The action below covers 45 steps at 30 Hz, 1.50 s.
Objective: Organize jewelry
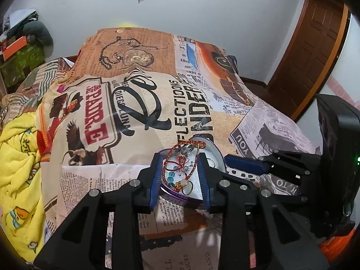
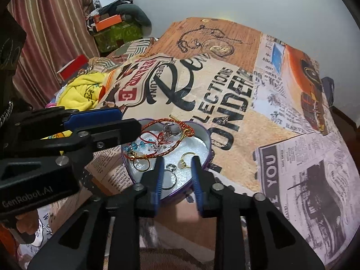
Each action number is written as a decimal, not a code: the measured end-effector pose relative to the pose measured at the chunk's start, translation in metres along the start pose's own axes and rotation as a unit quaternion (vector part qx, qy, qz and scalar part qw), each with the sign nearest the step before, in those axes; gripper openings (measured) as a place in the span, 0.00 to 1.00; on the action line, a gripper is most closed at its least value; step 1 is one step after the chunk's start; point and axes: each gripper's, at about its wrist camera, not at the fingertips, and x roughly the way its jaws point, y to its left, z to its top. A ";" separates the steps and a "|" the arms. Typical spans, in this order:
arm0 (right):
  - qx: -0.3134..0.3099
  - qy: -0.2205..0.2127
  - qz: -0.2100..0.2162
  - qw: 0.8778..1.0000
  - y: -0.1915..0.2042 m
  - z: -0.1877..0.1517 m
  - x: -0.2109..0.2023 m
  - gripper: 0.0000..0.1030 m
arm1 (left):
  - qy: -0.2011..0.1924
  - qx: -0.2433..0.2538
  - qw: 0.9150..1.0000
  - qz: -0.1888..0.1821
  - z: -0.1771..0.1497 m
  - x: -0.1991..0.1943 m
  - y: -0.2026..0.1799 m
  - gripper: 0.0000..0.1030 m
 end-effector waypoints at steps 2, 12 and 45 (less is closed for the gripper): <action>0.001 -0.005 -0.005 1.000 0.000 0.001 -0.004 0.31 | -0.005 -0.003 1.000 0.000 0.000 -0.006 0.000 0.34; 0.005 -0.045 -0.029 0.999 0.002 0.009 -0.048 0.32 | -0.054 0.019 0.998 0.020 0.006 -0.058 -0.017 0.34; 0.034 -0.381 -0.134 0.914 0.072 -0.019 -0.282 1.00 | -0.353 0.049 0.931 0.080 -0.037 -0.286 -0.090 0.98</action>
